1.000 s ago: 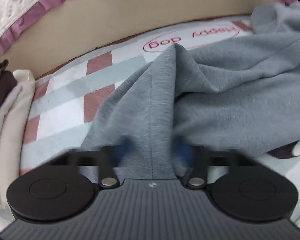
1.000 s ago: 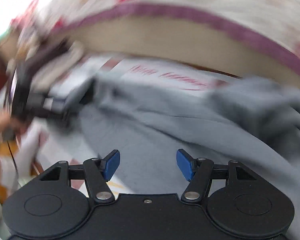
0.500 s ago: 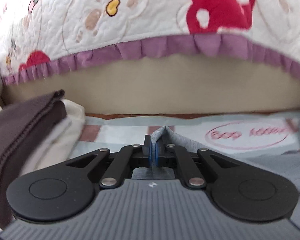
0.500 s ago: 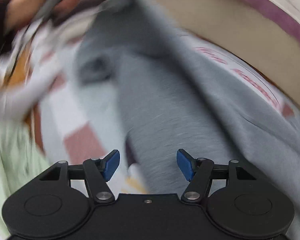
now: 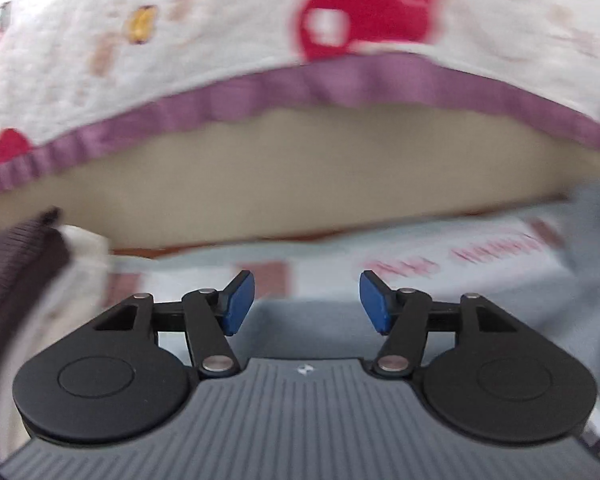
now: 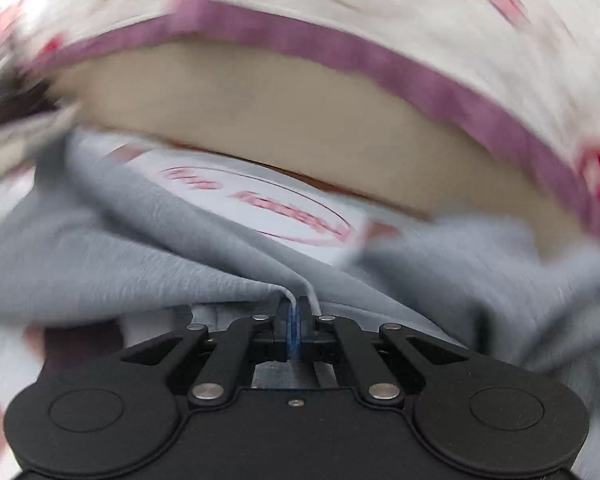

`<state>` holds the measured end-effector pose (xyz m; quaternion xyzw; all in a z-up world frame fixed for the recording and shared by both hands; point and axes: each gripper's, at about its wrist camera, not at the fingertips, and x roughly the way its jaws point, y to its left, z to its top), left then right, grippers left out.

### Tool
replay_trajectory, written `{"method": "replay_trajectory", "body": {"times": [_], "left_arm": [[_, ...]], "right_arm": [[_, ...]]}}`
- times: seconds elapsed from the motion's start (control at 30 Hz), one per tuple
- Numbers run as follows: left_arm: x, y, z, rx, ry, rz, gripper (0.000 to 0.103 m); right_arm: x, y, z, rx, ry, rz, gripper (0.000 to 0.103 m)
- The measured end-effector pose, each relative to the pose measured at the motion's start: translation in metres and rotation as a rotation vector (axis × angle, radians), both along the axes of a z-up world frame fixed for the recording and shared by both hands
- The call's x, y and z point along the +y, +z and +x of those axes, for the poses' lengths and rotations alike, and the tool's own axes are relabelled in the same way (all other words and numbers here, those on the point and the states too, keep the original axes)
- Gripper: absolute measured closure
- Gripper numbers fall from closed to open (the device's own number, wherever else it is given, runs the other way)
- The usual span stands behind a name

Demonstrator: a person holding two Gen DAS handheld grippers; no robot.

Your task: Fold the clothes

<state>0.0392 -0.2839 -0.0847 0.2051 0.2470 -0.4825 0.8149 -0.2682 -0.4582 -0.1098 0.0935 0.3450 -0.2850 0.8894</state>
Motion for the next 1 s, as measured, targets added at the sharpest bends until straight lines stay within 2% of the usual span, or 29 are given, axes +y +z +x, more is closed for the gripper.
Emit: {"method": "replay_trajectory", "body": {"times": [0.1,0.17,0.27,0.3,0.37,0.43,0.53,0.57,0.6,0.63,0.67,0.7,0.77,0.8,0.83,0.9,0.93,1.0], "left_arm": [[0.016,-0.016,-0.047,0.024,-0.155,0.038,0.038],[0.025,-0.029,-0.079,0.034,-0.256,0.065,0.035],[0.021,-0.049,-0.113,0.035,-0.383,0.146,0.033],[0.017,-0.055,-0.122,0.022,-0.411,0.166,0.03],[0.005,-0.068,-0.143,-0.077,-0.466,0.208,0.024],[-0.008,-0.081,-0.163,-0.178,-0.519,0.25,0.024],[-0.036,-0.097,-0.17,-0.263,-0.469,0.343,0.024],[-0.041,-0.099,-0.165,-0.235,-0.446,0.349,0.024],[-0.047,-0.101,-0.16,-0.205,-0.422,0.354,0.028],[-0.049,-0.101,-0.151,-0.157,-0.385,0.337,0.036],[-0.049,-0.099,-0.143,-0.117,-0.348,0.339,0.081],[-0.05,-0.097,-0.135,-0.078,-0.311,0.341,0.098],[-0.042,-0.08,-0.128,-0.102,-0.241,0.294,0.098],[-0.035,-0.068,-0.126,-0.13,-0.213,0.255,0.098],[-0.029,-0.057,-0.125,-0.158,-0.185,0.215,0.098],[-0.015,-0.034,-0.119,-0.181,-0.14,0.139,0.098],[-0.008,-0.022,-0.115,-0.175,-0.125,0.103,0.098],[0.006,0.002,-0.107,-0.163,-0.095,0.031,0.098]], "right_arm": [[-0.02,-0.004,-0.013,-0.058,-0.075,0.137,0.103],[-0.024,-0.006,-0.016,-0.082,-0.093,0.189,0.103],[-0.029,-0.007,-0.019,-0.111,-0.106,0.229,0.103],[-0.032,-0.008,-0.022,-0.121,-0.111,0.244,0.103],[-0.033,-0.016,-0.026,-0.148,-0.117,0.264,0.103],[-0.032,-0.02,-0.027,-0.176,-0.119,0.267,0.103],[-0.031,-0.019,-0.027,-0.227,-0.106,0.277,0.102],[-0.031,-0.017,-0.028,-0.247,-0.093,0.288,0.102],[-0.031,-0.015,-0.029,-0.269,-0.079,0.299,0.102],[-0.031,-0.011,-0.034,-0.289,-0.067,0.307,0.102],[-0.029,-0.008,-0.039,-0.295,-0.052,0.315,0.102],[-0.026,-0.005,-0.041,-0.283,-0.041,0.32,0.101],[-0.017,0.001,-0.046,-0.24,-0.037,0.328,0.091],[-0.01,0.005,-0.048,-0.202,-0.046,0.332,0.081],[-0.002,0.01,-0.05,-0.17,-0.035,0.333,0.059],[0.022,0.019,-0.054,-0.146,0.015,0.313,0.029],[0.036,0.023,-0.055,-0.14,0.043,0.286,0.025],[0.066,0.023,-0.048,-0.068,0.138,0.214,0.021]]}}
